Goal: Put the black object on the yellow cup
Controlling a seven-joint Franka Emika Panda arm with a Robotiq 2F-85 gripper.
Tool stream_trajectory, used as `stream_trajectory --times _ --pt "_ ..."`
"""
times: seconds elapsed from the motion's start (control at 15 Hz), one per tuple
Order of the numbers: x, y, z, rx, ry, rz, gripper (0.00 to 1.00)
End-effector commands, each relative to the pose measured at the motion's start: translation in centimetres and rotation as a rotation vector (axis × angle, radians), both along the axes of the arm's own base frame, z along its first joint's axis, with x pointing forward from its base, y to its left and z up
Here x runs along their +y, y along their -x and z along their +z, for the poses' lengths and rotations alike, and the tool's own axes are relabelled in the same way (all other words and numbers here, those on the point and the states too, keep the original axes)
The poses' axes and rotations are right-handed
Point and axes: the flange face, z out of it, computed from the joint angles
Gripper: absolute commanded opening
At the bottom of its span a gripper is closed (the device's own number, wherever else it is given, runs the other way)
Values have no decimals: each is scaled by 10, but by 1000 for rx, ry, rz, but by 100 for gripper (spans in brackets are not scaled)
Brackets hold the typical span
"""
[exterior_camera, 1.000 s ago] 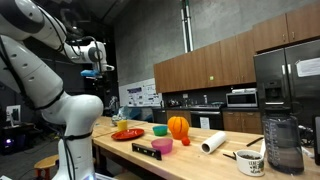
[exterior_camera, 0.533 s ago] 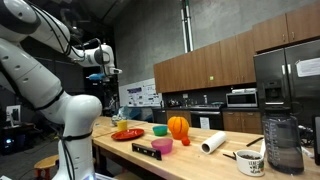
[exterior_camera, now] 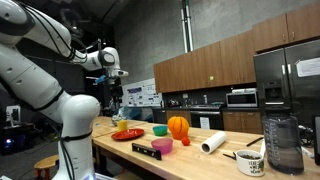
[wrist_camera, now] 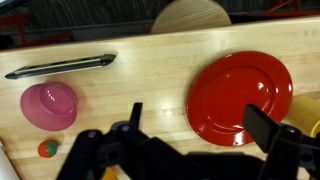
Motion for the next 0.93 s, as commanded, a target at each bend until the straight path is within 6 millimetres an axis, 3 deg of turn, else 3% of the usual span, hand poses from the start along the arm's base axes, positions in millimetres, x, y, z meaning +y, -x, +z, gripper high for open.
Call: stream_trajectory --times 0.0,0.07,0.87 --pt "-16 10 0 5 15 -82 100" --pt "-7 2 -2 8 3 -37 100" --pt "-7 1 -3 11 4 -37 100"
